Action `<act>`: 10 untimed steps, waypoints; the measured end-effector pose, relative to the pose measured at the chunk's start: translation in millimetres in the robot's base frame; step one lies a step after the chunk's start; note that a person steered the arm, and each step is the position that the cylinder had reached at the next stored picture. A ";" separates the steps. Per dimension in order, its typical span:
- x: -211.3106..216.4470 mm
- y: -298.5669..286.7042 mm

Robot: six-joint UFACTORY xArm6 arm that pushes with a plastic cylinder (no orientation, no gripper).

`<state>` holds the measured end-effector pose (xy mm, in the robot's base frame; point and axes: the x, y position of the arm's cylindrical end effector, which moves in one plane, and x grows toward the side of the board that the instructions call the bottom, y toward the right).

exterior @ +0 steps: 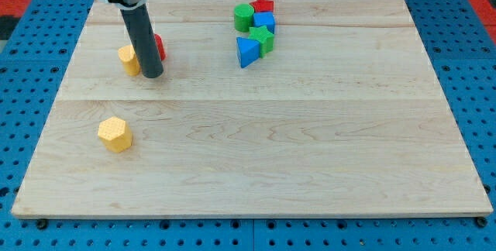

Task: Move the red circle and the yellow heart into the group of blocks

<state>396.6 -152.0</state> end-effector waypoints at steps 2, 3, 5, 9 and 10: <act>2.1 -59.5; 2.5 -95.7; -12.7 -71.9; -70.1 15.6; -77.4 28.1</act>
<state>319.2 -123.9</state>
